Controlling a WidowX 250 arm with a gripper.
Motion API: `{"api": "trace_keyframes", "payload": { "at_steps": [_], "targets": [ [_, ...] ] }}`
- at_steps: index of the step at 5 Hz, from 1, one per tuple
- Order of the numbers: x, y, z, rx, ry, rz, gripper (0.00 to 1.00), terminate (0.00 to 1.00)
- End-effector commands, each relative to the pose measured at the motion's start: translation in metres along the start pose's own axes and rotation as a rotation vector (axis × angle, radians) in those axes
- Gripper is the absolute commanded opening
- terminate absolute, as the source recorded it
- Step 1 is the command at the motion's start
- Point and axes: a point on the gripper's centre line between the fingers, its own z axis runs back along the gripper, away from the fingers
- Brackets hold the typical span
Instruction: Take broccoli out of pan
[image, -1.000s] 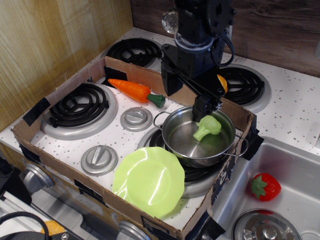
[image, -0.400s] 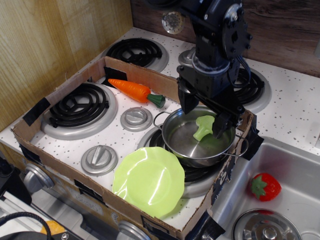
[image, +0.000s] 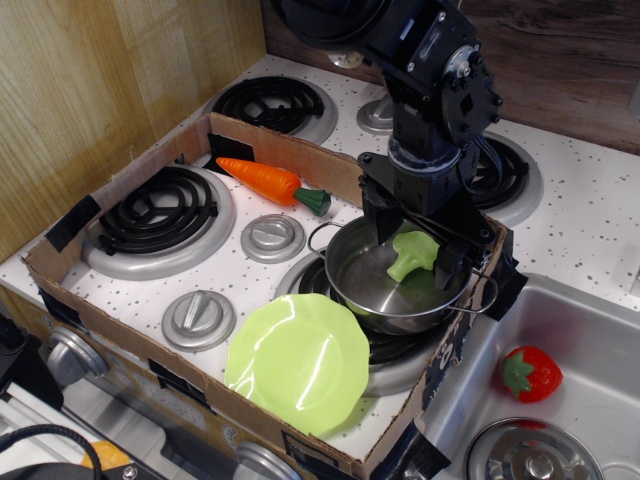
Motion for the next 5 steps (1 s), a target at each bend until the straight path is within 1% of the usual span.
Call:
{"api": "trace_keyframes", "payload": {
  "at_steps": [1,3,4,5],
  "targets": [
    [-0.002,0.000,-0.002,-0.011,-0.020,0.015,1.00,0.00],
    [-0.011,0.000,-0.009,-0.025,-0.008,0.066,1.00,0.00],
    [-0.016,0.005,-0.015,-0.048,0.009,0.090,1.00,0.00],
    [-0.016,0.008,-0.014,-0.047,0.017,0.094,0.00,0.00]
  ]
}}
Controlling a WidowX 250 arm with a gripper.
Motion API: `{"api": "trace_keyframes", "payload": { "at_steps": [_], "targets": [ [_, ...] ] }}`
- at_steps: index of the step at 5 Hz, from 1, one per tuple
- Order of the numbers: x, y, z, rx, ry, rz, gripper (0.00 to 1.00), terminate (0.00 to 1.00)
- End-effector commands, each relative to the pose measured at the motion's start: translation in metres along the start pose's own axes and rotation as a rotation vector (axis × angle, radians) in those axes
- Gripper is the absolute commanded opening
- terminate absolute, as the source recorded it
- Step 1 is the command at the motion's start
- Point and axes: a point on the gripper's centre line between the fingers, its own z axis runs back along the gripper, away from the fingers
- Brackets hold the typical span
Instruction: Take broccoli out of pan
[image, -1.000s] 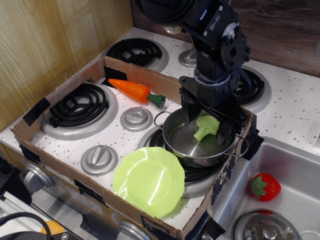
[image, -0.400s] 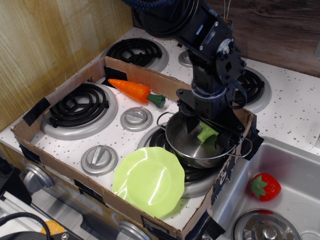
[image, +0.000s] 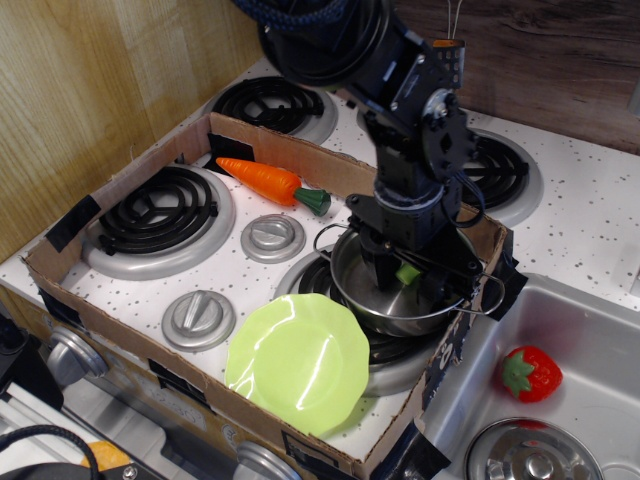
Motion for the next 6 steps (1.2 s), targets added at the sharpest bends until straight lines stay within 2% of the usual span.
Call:
{"api": "trace_keyframes", "payload": {
  "at_steps": [1,2,3,4,5,6],
  "targets": [
    [0.005,0.008,0.013,0.017,-0.007,0.004,0.00,0.00],
    [0.002,0.014,0.021,0.043,0.001,0.016,0.00,0.00],
    [0.001,0.020,0.043,0.075,-0.005,0.055,0.00,0.00],
    [0.004,0.022,0.065,0.133,-0.025,0.143,0.00,0.00],
    [0.003,0.042,0.081,0.189,-0.034,0.197,0.00,0.00],
    [-0.006,0.075,0.078,0.218,-0.068,0.246,0.00,0.00]
  ]
}}
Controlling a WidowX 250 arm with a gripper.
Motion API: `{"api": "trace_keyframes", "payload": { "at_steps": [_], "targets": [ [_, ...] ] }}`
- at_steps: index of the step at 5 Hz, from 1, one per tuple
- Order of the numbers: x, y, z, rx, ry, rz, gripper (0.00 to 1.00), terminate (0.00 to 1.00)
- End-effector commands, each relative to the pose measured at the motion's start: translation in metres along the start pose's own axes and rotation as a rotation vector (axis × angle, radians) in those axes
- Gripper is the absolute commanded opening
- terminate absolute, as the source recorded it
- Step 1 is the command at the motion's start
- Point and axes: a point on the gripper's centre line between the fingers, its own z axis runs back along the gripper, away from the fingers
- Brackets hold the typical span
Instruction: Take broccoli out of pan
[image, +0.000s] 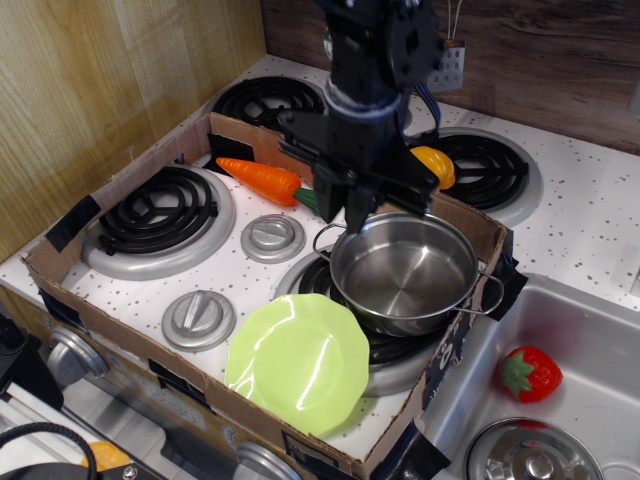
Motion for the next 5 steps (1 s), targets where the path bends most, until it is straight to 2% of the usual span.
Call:
{"api": "trace_keyframes", "payload": {
  "at_steps": [1,2,4,5],
  "targets": [
    [-0.002,0.070,-0.010,0.005,-0.073,0.084,0.00,0.00],
    [-0.016,0.083,-0.025,0.027,-0.072,0.160,0.00,0.00],
    [-0.036,0.087,-0.064,-0.058,-0.025,0.237,0.00,0.00],
    [-0.045,0.079,-0.085,-0.089,-0.033,0.284,0.00,0.00]
  ]
}}
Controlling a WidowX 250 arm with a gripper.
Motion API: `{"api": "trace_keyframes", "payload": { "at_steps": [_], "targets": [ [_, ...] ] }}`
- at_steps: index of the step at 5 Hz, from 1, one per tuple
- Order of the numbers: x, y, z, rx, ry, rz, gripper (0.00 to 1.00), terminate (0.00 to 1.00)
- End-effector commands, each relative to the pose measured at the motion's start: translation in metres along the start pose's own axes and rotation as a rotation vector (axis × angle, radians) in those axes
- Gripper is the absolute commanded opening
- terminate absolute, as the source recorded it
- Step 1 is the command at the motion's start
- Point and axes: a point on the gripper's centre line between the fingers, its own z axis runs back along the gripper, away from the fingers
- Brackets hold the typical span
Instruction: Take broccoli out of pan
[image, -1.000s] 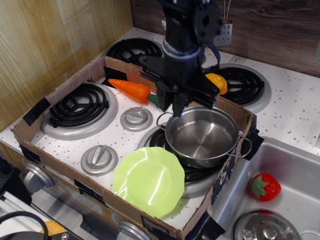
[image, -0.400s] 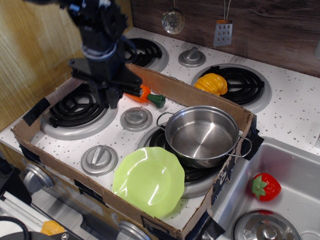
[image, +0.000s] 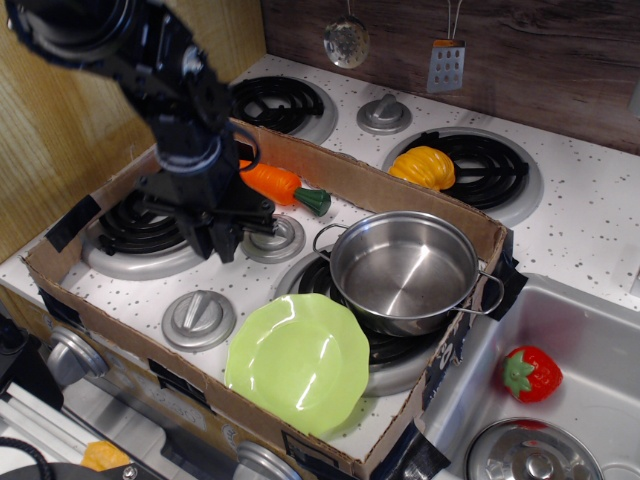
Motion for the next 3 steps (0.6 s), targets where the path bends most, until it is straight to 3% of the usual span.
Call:
{"api": "trace_keyframes", "payload": {
  "at_steps": [1,2,3],
  "targets": [
    [-0.014,-0.005,-0.020,-0.033,-0.042,0.050,0.00,0.00],
    [-0.008,-0.002,-0.010,0.006,-0.053,0.018,1.00,0.00],
    [-0.001,-0.006,0.003,0.044,-0.055,-0.008,1.00,1.00]
  ]
}}
